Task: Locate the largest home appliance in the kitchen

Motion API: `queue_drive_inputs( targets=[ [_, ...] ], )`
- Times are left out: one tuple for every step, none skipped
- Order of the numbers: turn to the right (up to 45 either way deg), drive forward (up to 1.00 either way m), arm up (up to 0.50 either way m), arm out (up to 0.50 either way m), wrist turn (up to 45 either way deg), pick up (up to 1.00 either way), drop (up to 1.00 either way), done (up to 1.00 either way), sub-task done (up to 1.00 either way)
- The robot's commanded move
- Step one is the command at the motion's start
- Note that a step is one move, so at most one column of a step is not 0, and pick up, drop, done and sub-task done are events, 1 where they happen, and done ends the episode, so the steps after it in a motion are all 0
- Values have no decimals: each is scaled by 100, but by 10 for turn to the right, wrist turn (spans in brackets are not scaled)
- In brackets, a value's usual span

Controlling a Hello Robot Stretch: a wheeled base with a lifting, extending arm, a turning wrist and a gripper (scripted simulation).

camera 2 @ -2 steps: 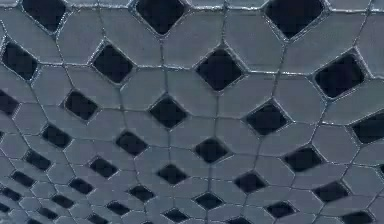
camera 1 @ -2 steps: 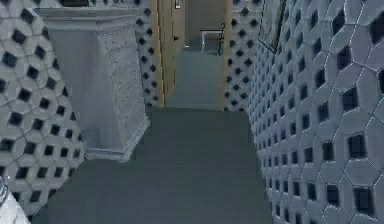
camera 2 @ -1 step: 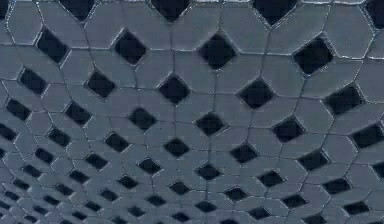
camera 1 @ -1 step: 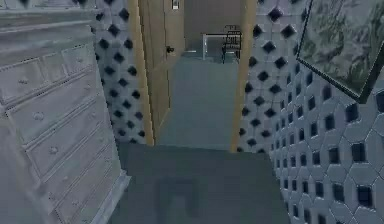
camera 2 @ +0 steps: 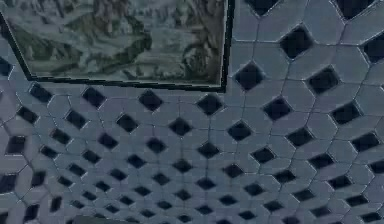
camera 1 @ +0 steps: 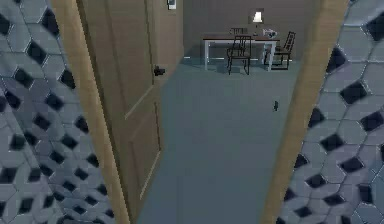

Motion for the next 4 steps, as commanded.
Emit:
queue_drive_inputs(
  targets=[
    [0, 50, 0, 0, 0, 0, 0, 0, 0],
    [60, 0, 0, 0, 0, 0, 0, 0, 0],
    [0, 100, 0, 0, 0, 0, 0, 0, 0],
    [90, 0, 0, 0, 0, 0, 0, 0, 0]
  ],
)
